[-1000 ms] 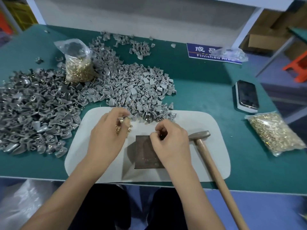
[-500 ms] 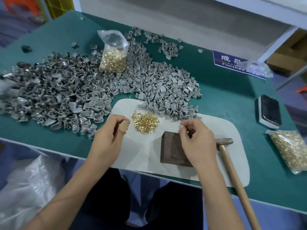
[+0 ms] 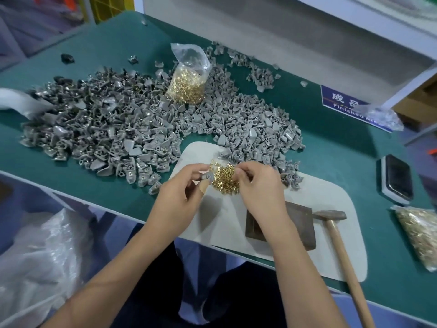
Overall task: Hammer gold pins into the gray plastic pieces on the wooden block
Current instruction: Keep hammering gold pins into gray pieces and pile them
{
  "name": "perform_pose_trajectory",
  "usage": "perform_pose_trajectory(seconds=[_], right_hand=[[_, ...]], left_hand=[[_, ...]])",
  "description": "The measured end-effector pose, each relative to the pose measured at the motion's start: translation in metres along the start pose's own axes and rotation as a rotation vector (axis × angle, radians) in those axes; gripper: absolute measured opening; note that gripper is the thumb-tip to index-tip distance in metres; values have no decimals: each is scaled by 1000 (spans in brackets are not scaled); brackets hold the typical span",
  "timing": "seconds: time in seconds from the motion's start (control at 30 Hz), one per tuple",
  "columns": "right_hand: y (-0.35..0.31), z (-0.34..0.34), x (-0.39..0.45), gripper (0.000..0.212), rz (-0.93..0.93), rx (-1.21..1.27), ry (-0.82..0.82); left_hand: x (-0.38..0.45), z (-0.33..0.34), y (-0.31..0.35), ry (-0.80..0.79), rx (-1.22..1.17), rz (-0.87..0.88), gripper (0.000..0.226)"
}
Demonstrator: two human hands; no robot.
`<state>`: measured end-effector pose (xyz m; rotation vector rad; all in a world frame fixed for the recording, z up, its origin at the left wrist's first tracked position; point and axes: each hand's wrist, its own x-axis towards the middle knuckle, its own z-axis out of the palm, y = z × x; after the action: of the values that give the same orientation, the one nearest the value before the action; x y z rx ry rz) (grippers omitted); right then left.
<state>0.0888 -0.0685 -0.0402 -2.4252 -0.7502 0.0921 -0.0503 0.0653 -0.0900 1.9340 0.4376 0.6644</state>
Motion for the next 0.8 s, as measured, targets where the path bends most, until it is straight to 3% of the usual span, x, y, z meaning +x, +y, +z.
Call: perform_pose_trajectory(seconds=[0.17, 0.53, 0.67, 0.8], right_hand=[[4, 4, 0, 6, 10, -56, 1], [2, 7, -1, 38, -32, -177, -95], [3, 7, 0, 15, -34, -185, -83], [2, 9, -1, 7, -71, -196, -61]], left_hand=[[0, 3, -3, 15, -57, -29, 12], [2, 5, -3, -10, 9, -62, 11], [7, 3, 0, -21, 47, -83, 14], [5, 3, 2, -21, 55, -75, 18]])
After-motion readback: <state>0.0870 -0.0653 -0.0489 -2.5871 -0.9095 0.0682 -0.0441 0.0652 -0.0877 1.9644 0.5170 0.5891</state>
